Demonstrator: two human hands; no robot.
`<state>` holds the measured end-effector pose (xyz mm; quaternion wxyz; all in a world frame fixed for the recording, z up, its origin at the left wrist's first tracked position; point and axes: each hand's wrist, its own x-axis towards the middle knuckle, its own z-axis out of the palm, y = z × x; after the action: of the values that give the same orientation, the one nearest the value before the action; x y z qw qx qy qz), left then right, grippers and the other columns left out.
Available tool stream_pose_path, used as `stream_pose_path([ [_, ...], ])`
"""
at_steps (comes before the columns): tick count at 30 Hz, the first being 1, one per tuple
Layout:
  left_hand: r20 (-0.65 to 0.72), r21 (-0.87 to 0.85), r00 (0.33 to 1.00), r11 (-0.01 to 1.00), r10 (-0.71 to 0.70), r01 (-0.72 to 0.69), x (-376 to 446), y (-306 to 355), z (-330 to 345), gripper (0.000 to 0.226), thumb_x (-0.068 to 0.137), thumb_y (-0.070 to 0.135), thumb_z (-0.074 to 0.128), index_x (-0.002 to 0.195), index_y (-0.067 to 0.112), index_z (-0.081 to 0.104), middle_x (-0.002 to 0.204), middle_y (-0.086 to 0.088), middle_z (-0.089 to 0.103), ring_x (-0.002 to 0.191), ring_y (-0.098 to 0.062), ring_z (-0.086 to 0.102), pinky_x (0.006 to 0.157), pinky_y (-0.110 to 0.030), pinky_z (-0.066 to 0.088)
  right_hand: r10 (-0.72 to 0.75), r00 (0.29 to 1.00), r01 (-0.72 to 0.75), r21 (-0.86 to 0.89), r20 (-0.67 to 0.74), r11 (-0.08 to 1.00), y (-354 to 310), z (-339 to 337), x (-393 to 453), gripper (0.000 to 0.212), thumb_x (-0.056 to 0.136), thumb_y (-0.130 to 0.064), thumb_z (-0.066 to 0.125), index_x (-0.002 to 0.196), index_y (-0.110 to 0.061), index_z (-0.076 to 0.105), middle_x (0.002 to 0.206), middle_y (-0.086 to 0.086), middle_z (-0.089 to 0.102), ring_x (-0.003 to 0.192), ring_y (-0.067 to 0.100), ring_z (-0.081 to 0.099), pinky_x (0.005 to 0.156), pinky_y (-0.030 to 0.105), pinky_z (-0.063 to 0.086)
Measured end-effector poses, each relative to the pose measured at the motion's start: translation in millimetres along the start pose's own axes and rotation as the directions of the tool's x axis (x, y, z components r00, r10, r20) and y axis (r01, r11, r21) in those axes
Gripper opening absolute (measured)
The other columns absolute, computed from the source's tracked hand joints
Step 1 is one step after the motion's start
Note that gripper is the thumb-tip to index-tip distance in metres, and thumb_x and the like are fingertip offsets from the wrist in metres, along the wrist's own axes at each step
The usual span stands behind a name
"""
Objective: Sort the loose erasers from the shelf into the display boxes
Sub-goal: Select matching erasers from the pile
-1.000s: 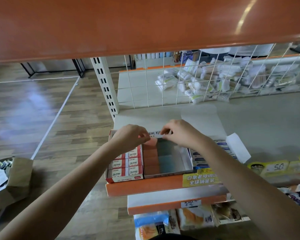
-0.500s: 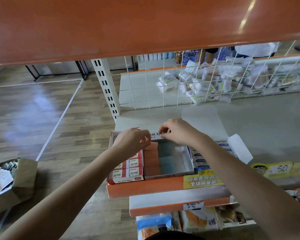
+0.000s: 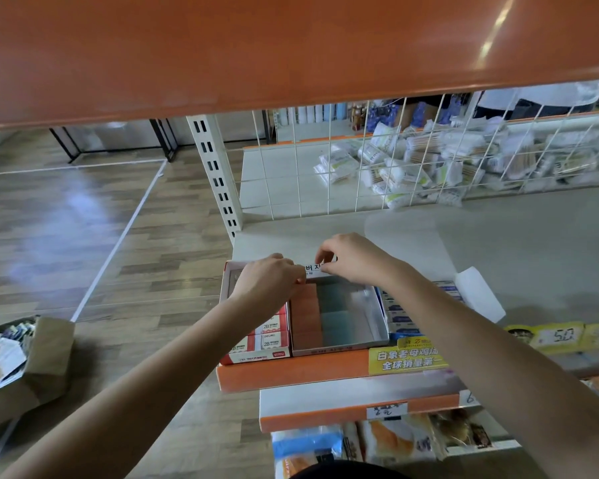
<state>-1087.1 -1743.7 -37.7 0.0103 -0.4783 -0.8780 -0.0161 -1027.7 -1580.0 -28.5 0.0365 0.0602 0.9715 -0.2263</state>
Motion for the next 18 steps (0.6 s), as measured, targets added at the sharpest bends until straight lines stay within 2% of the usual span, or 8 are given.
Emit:
stream_pose_path([
  [6, 0.014, 0.081, 1.000, 0.996, 0.023, -0.024, 3, 1, 2, 0.023, 0.097, 0.018, 0.042, 0.105, 0.017, 0.063, 0.099, 0.002, 0.064, 0.096, -0.014, 0.055, 0.073, -0.027, 0.046, 0.017, 1.000, -0.017, -0.029, -0.013, 0.999, -1, 2, -1, 0.019, 0.091, -0.021, 0.057, 0.107, -0.016, 0.065, 0.108, 0.002, 0.064, 0.084, 0.011, 0.053, 0.072, 0.022, 0.040],
  [10, 0.042, 0.050, 0.998, 0.997, 0.049, -0.051, 10, 1, -4, 0.023, 0.099, 0.026, 0.041, 0.107, 0.018, 0.061, 0.097, 0.001, 0.064, 0.091, -0.014, 0.058, 0.076, -0.026, 0.048, 0.041, 0.998, -0.045, -0.086, -0.048, 0.995, 0, -5, -6, 0.022, 0.092, -0.021, 0.054, 0.112, -0.015, 0.062, 0.112, 0.002, 0.061, 0.088, 0.011, 0.053, 0.074, 0.023, 0.041],
  [12, 0.037, 0.048, 0.997, 0.996, 0.072, -0.074, 20, 3, -12, 0.027, 0.099, 0.032, 0.040, 0.107, 0.017, 0.061, 0.098, -0.001, 0.064, 0.088, -0.016, 0.060, 0.076, -0.028, 0.051, 0.048, 0.997, -0.056, -0.147, -0.055, 0.988, 3, -12, -10, 0.025, 0.092, -0.021, 0.054, 0.116, -0.015, 0.060, 0.117, 0.002, 0.058, 0.098, 0.015, 0.054, 0.080, 0.026, 0.043],
  [15, 0.031, 0.047, 0.995, 0.995, 0.090, -0.092, 44, 12, -25, 0.031, 0.097, 0.036, 0.041, 0.110, 0.018, 0.063, 0.110, -0.003, 0.063, 0.101, -0.022, 0.058, 0.077, -0.032, 0.048, 0.057, 0.996, -0.077, -0.292, -0.074, 0.953, 12, -21, -15, 0.031, 0.092, -0.021, 0.053, 0.122, -0.016, 0.056, 0.125, 0.004, 0.053, 0.116, 0.020, 0.046, 0.090, 0.033, 0.042],
  [18, 0.050, 0.100, 0.990, 0.986, 0.131, -0.135, 75, 29, -31, 0.032, 0.096, 0.038, 0.043, 0.115, 0.019, 0.061, 0.117, -0.005, 0.059, 0.110, -0.024, 0.054, 0.083, -0.033, 0.044, 0.053, 0.987, -0.113, -0.430, -0.150, 0.896, 27, -33, -24, 0.034, 0.092, -0.020, 0.053, 0.126, -0.016, 0.054, 0.131, 0.005, 0.050, 0.124, 0.022, 0.041, 0.097, 0.033, 0.038],
])
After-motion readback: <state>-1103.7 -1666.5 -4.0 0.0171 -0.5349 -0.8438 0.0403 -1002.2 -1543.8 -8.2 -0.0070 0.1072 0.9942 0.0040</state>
